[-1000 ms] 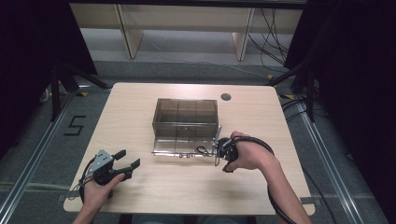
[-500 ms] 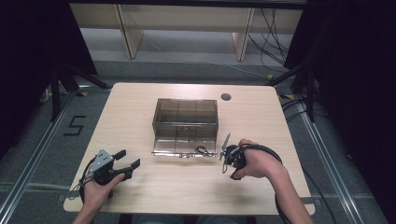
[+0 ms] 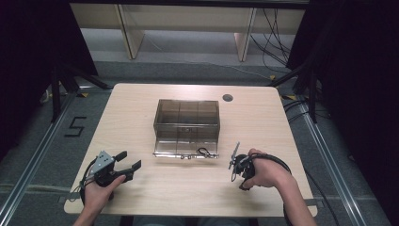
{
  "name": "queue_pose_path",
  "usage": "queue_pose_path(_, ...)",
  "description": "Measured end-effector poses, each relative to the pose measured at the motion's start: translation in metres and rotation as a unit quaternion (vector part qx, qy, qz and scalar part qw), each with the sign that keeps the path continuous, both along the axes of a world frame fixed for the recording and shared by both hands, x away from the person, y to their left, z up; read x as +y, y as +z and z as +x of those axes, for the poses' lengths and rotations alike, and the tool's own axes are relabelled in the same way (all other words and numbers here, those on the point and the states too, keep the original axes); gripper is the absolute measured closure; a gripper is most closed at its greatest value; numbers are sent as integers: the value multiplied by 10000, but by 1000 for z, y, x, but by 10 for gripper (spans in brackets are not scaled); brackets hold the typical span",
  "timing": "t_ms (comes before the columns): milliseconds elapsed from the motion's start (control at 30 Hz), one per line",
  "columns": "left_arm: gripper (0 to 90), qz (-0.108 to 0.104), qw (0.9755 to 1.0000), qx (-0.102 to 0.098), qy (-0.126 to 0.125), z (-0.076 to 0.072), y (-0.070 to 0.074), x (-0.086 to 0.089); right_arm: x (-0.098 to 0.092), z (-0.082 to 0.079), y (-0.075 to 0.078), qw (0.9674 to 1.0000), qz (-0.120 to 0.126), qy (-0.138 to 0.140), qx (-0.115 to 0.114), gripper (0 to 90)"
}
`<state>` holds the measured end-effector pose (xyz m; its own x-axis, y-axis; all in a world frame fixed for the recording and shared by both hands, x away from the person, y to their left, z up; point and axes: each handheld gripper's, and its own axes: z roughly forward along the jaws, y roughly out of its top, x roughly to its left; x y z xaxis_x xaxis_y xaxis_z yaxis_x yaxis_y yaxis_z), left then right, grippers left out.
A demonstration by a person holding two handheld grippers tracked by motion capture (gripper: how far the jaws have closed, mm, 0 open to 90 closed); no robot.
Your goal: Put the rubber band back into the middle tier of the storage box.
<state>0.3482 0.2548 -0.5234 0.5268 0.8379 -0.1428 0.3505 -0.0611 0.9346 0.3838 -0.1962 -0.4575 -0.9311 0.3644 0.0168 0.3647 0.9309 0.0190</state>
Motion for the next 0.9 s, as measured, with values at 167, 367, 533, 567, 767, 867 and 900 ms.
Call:
queue_pose_path(167, 238, 16, 10000, 9, 3, 0, 0, 0, -5, -3, -1, 10000, 10, -71, -33, 523)
queue_pose_path(367, 239, 4, 10000, -6, 2, 0, 0, 0, -11, -8, -5, 9999, 71, -112, 17, 520)
queue_pose_path(533, 239, 18, 10000, -2, 9, 0, 0, 0, -13, -9, -5, 9999, 84, -125, 12, 517)
queue_pose_path(567, 239, 18, 10000, -2, 9, 0, 0, 0, -11, -11, -4, 9997, 31, -243, 37, 517)
queue_pose_path(767, 239, -12, 10000, -19, 3, 0, 0, -1, -11, -9, -4, 9999, 97, -122, -12, 520)
queue_pose_path(867, 239, 7, 10000, 17, 10, 0, 0, 0, -10, -9, -3, 9999, 115, -127, 0, 521)
queue_pose_path(900, 239, -2, 10000, 14, 11, 0, 0, 0, -9, -9, -3, 9998, 99, -162, -2, 522)
